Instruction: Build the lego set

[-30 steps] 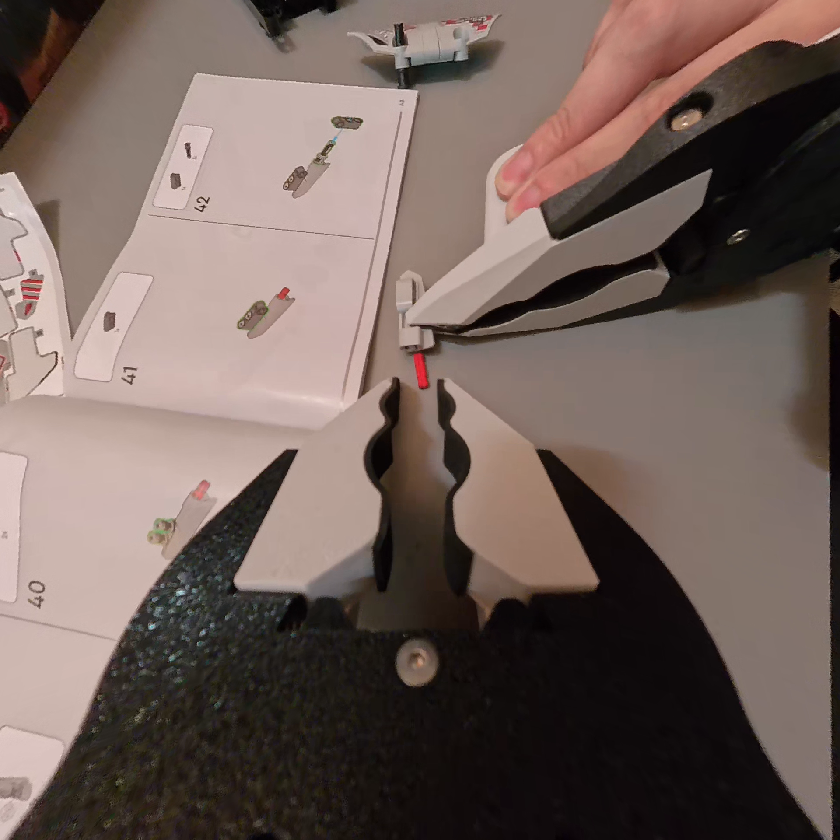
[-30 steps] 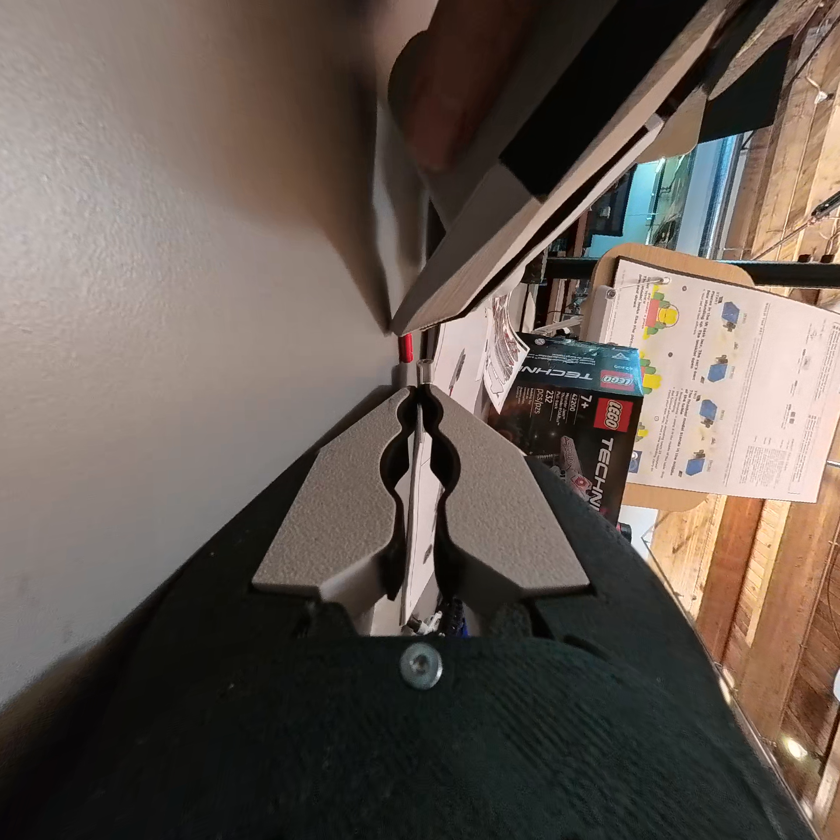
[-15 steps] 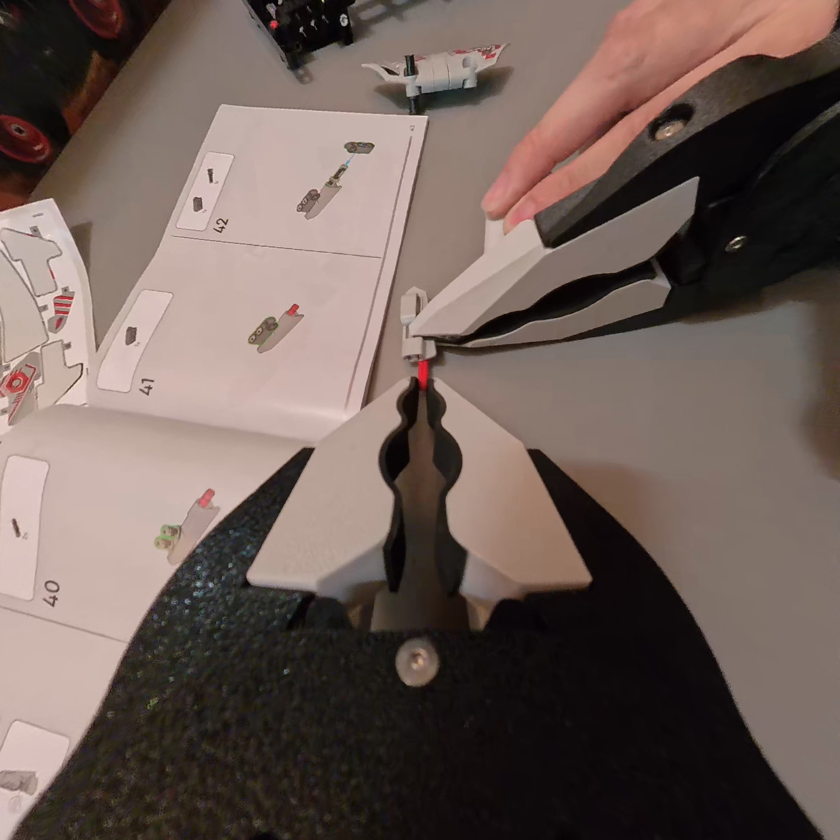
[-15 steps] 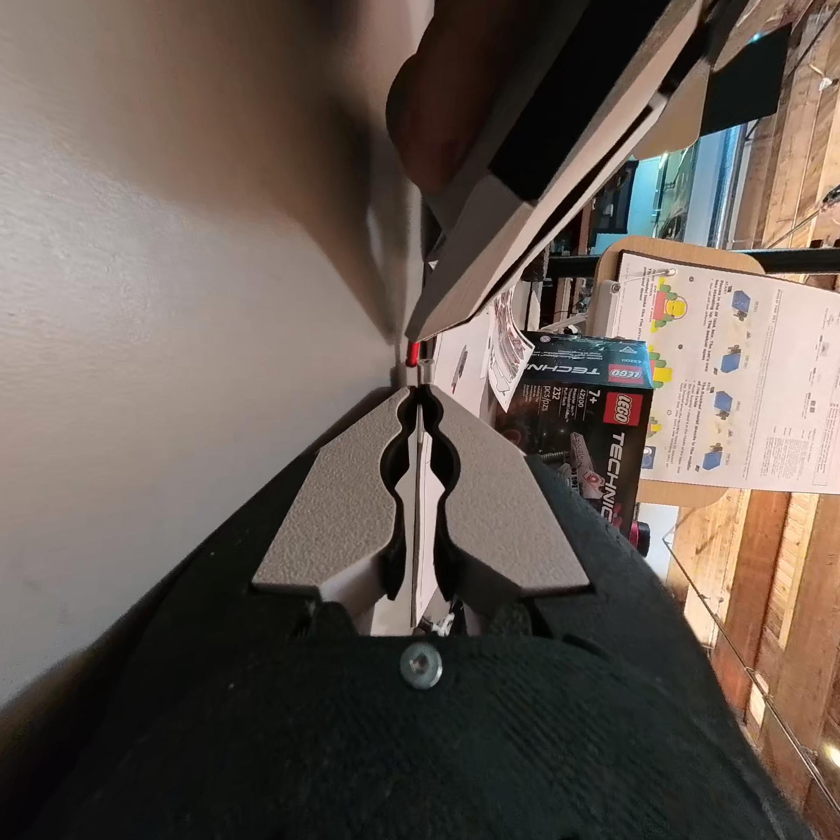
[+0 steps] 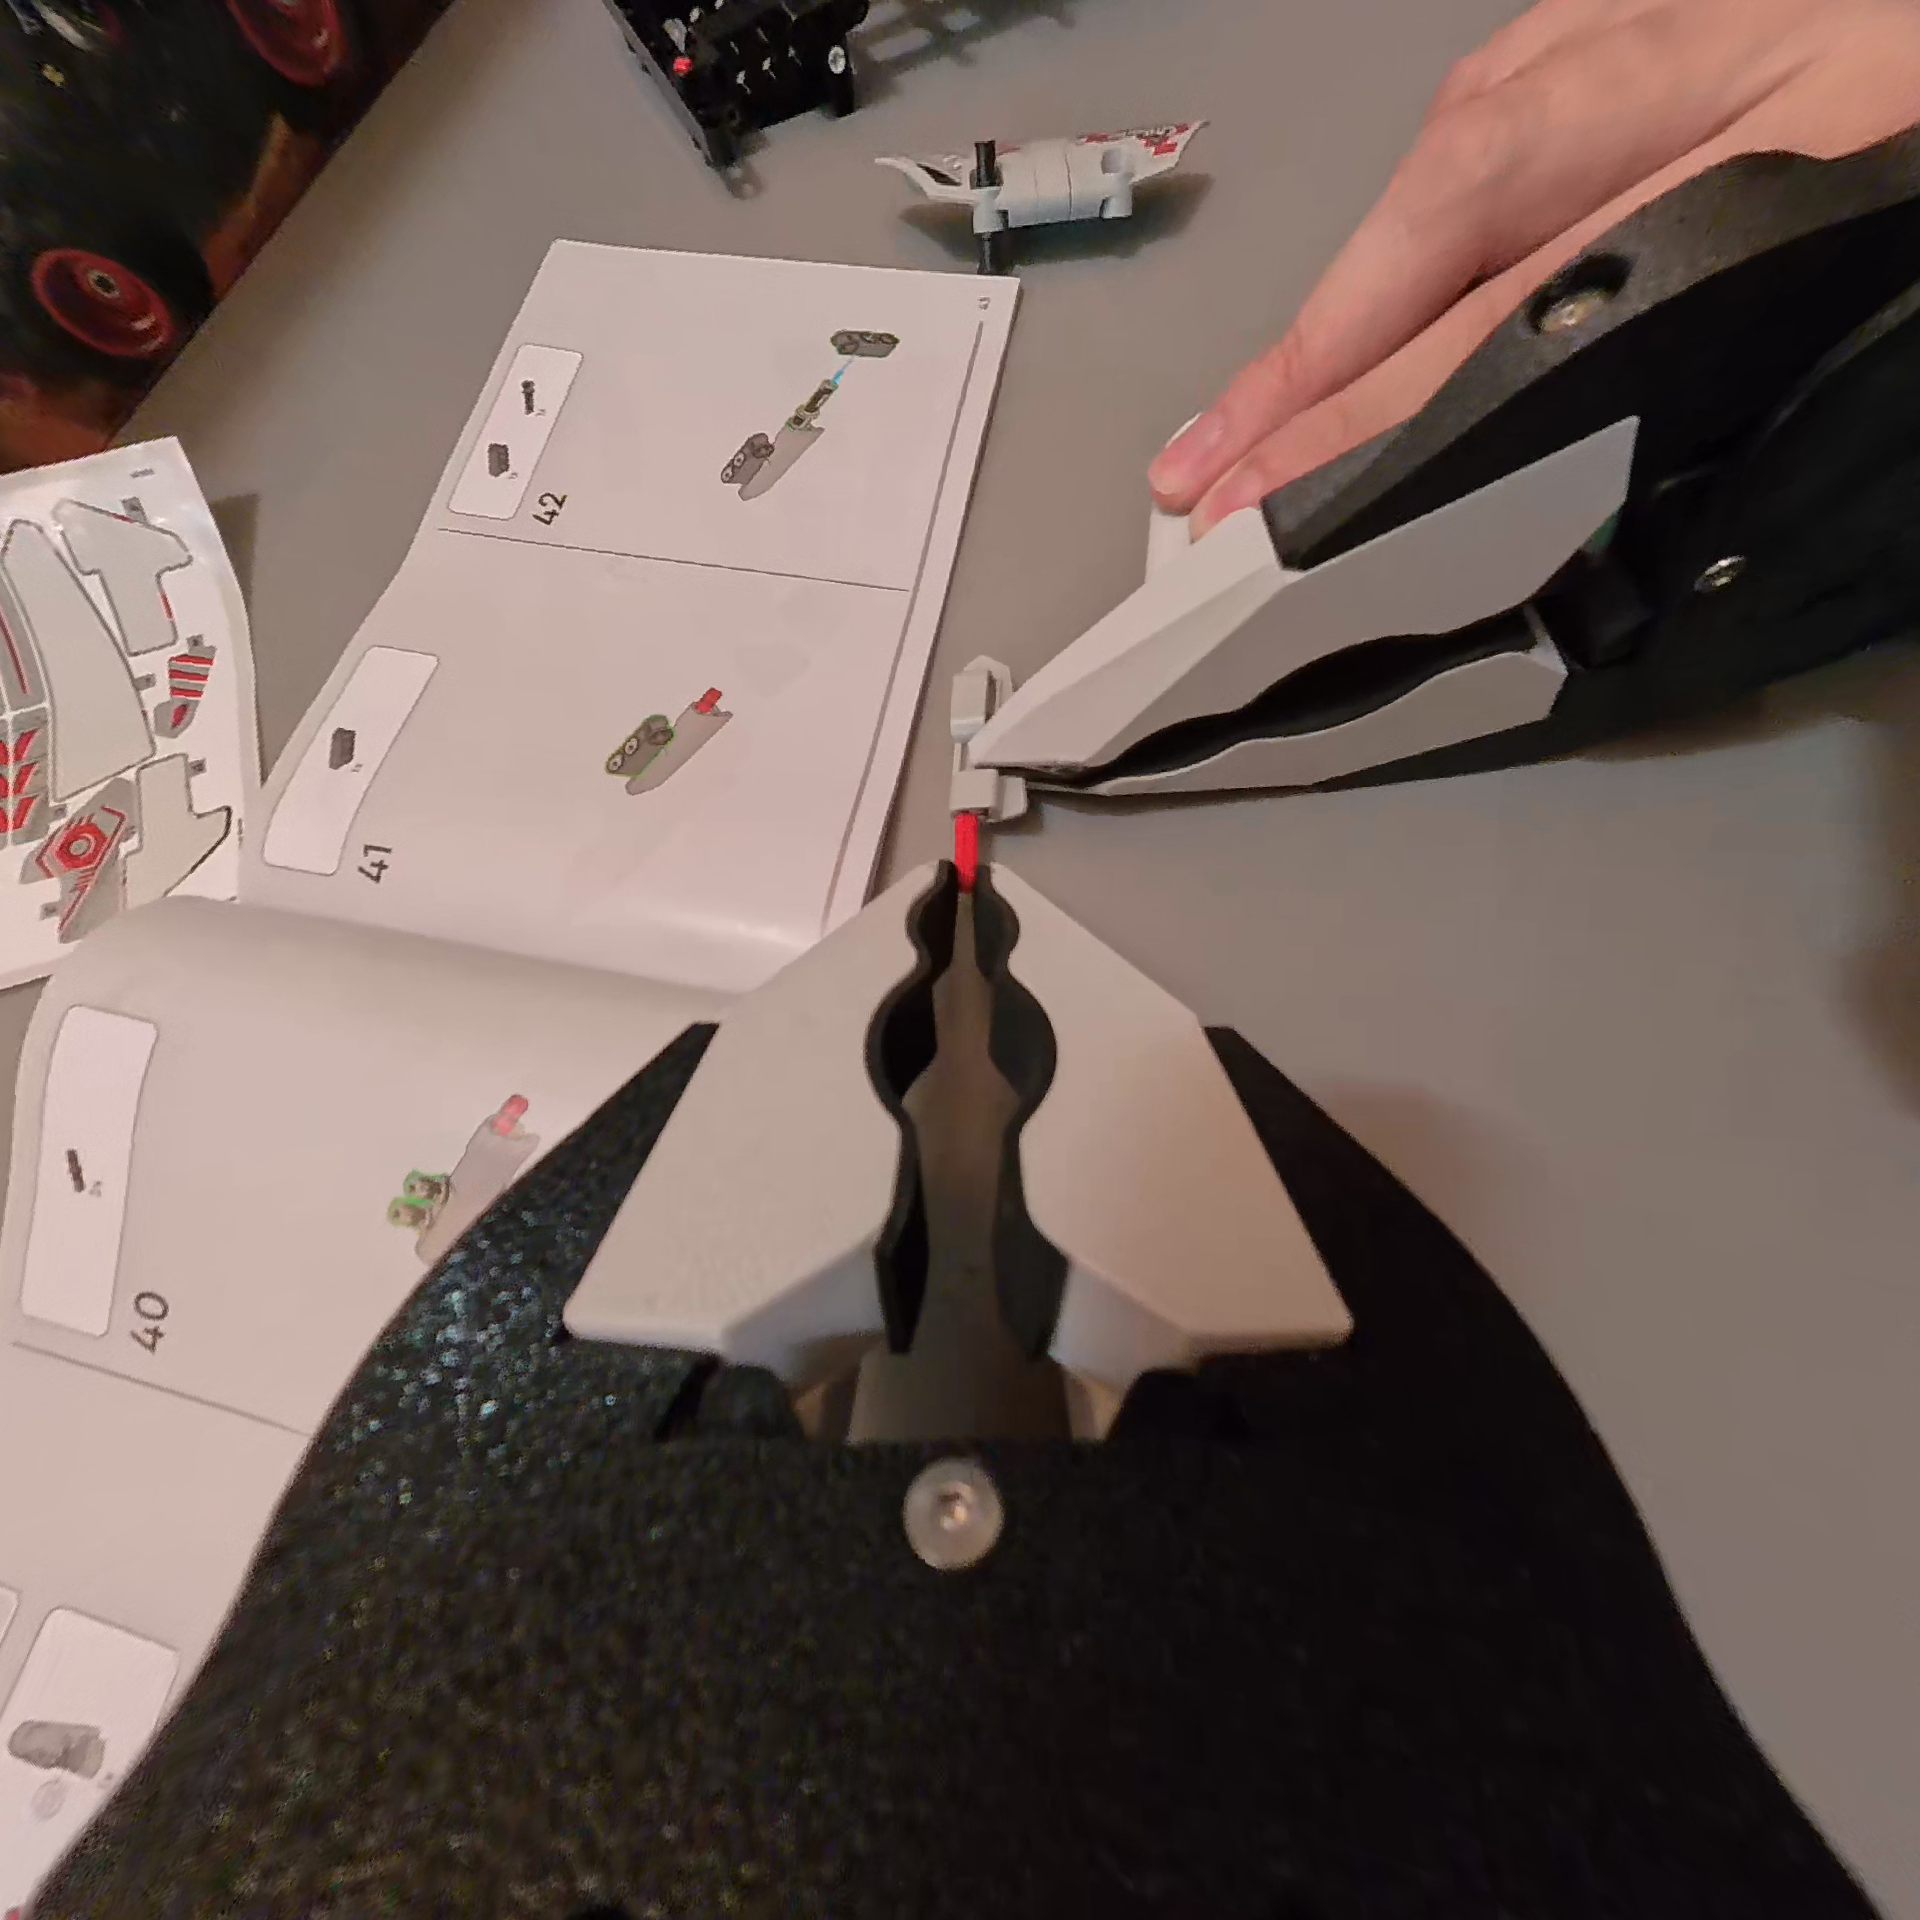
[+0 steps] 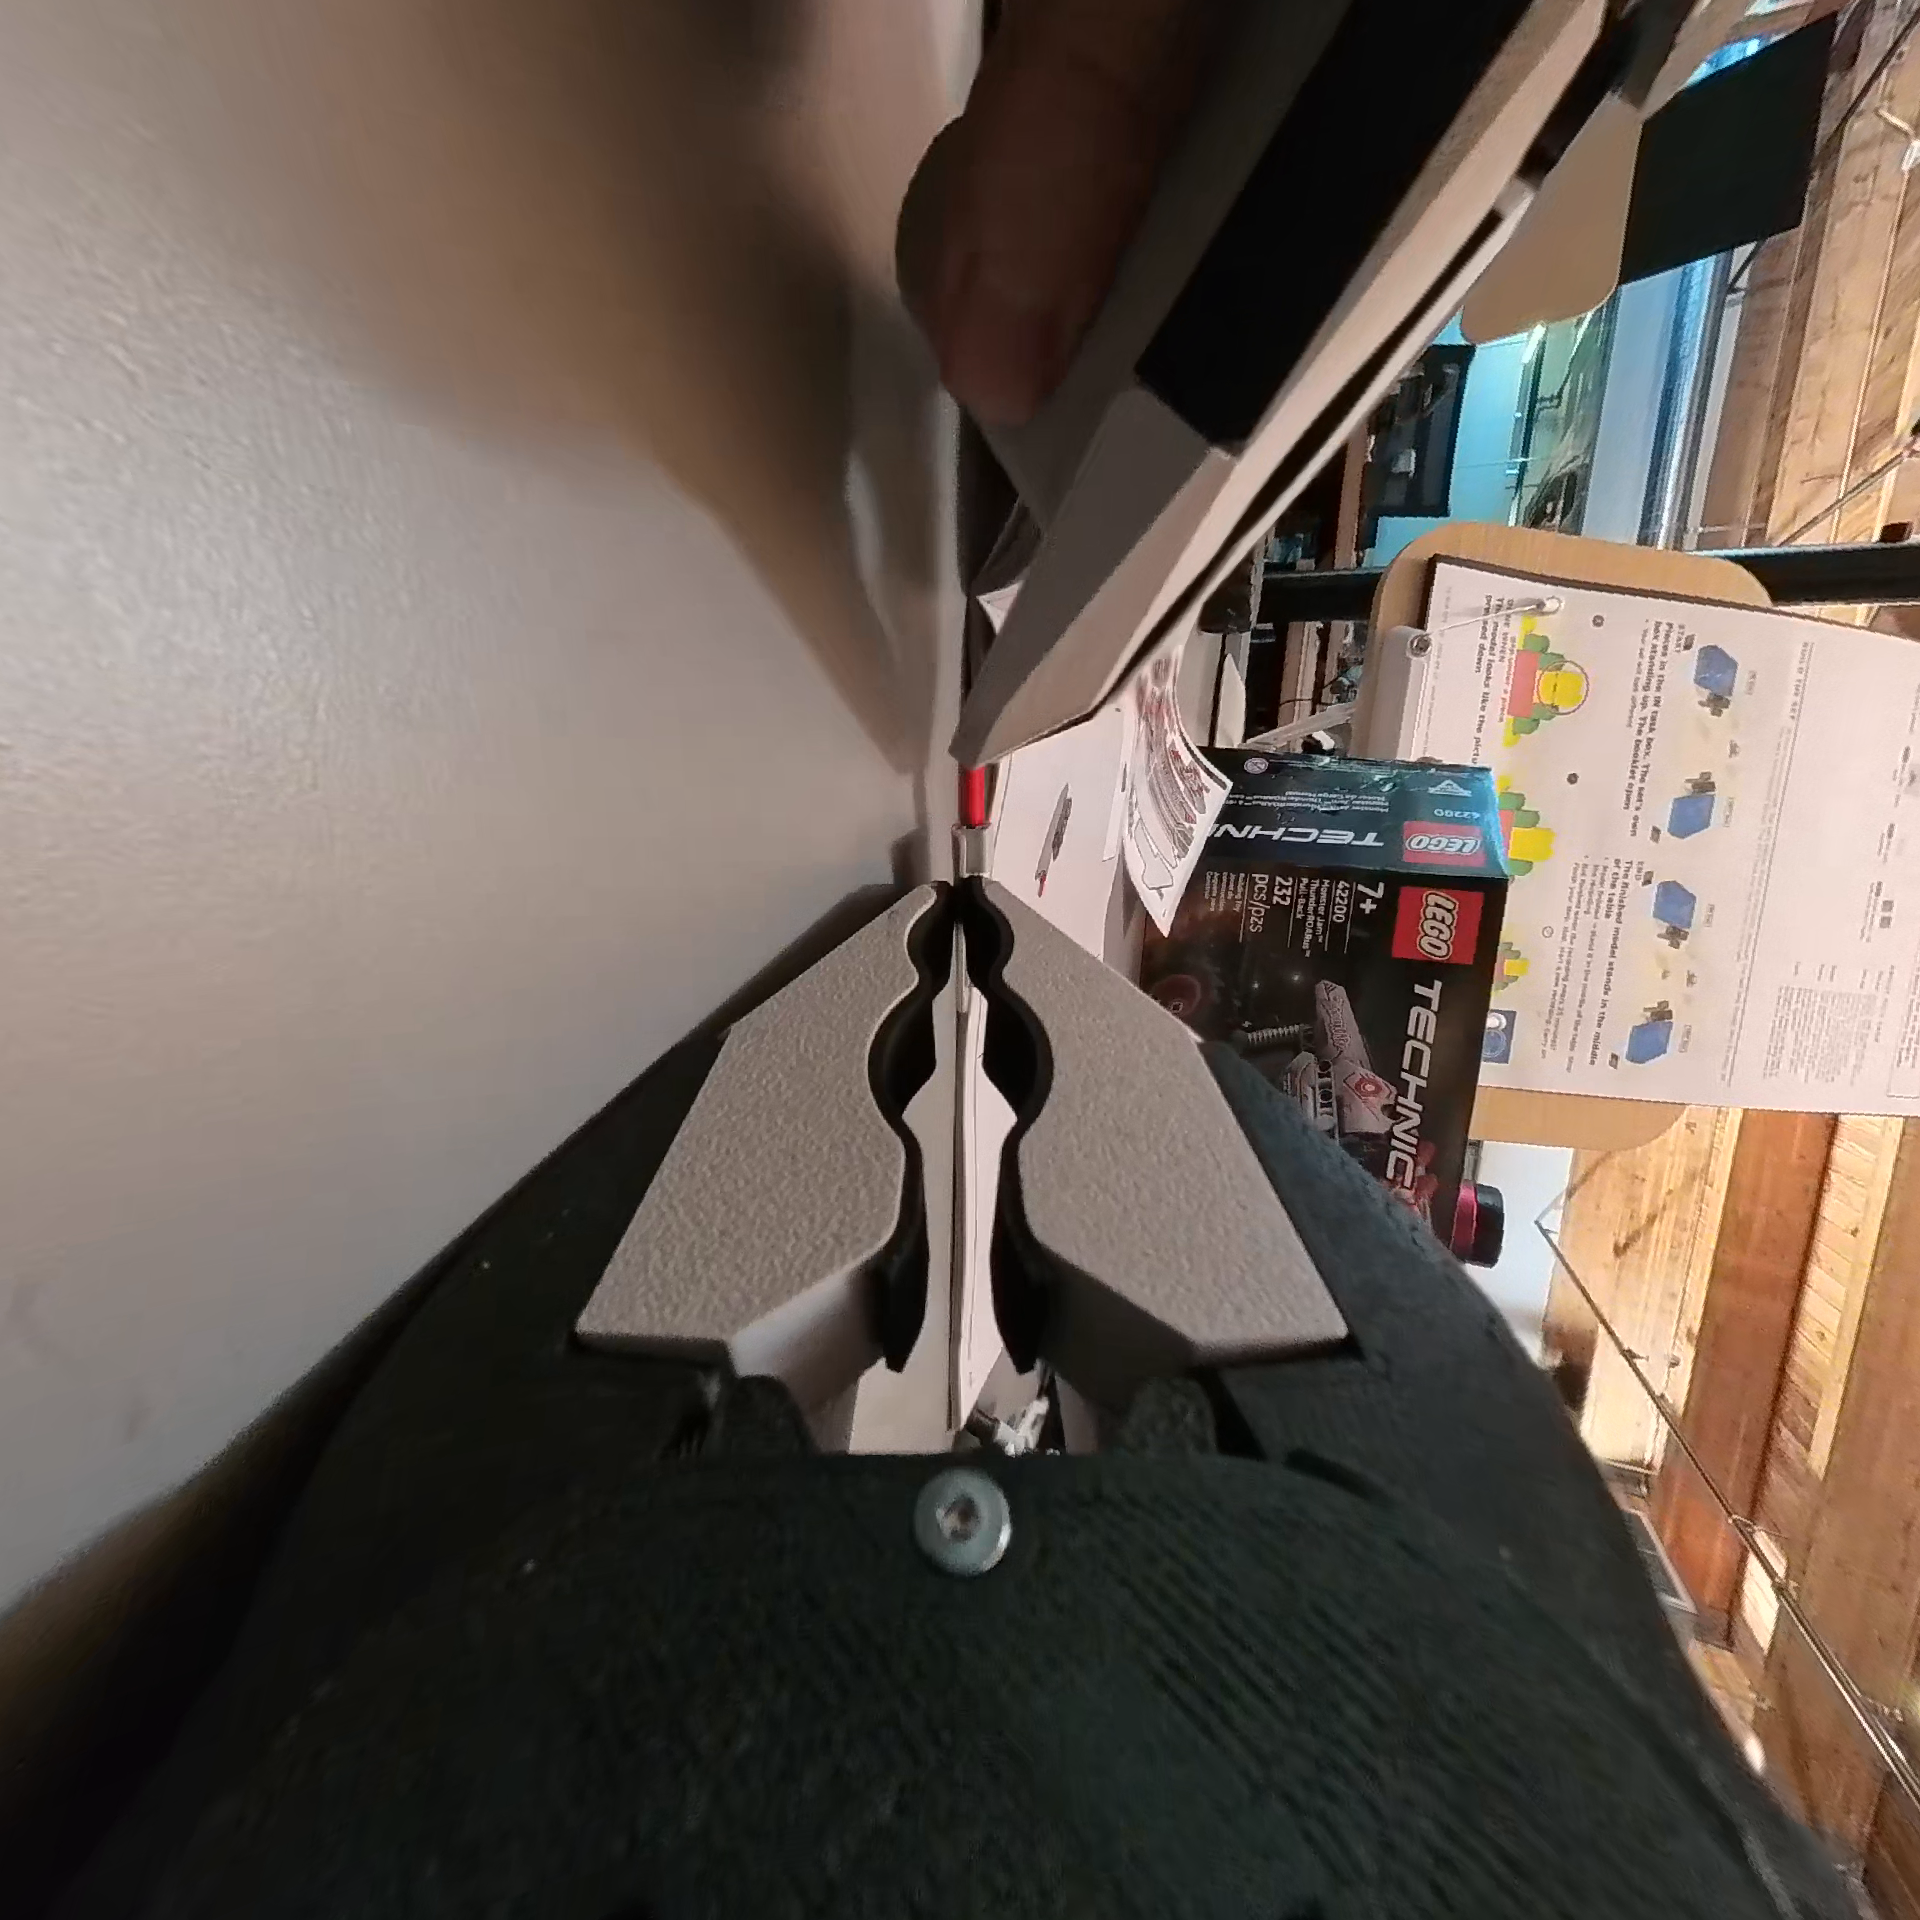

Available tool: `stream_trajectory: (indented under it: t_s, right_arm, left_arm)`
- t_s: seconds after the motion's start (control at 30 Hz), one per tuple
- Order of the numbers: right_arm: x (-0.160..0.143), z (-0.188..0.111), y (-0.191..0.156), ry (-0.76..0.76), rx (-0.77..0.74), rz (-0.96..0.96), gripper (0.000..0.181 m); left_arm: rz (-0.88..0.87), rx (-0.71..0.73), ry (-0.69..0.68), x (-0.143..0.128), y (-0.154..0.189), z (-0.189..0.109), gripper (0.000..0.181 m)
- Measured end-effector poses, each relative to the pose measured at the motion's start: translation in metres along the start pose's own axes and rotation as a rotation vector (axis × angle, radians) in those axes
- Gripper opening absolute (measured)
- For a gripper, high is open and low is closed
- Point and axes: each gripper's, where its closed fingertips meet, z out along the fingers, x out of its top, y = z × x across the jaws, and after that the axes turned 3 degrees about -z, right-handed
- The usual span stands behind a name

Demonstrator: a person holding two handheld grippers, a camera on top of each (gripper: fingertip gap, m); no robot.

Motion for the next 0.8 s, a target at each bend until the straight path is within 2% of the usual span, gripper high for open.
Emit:
stream_trajectory:
  t_s: [0.23,0.57,0.73,0.8]
  right_arm:
    - [0.0007,-0.0001,-0.0005,0.006,0.012,0.018,0.001]
    - [0.0011,0.0007,-0.0006,0.004,0.019,0.032,0.001]
    - [0.0017,0.0012,-0.0006,0.016,0.025,0.041,0.001]
    - [0.0023,0.0014,-0.0007,0.029,0.03,0.057,0.001]
  left_arm:
    - [0.07,0.052,-0.022,-0.0018,-0.0021,0.002,0.001]
    - [0.102,0.048,-0.008,0.002,-0.0009,0.0004,0.001]
    - [0.197,0.077,0.008,0.0067,-0.0008,-0.0017,0.001]
    - [0.169,0.059,0.0,0.0043,-0.0015,-0.0008,0.001]
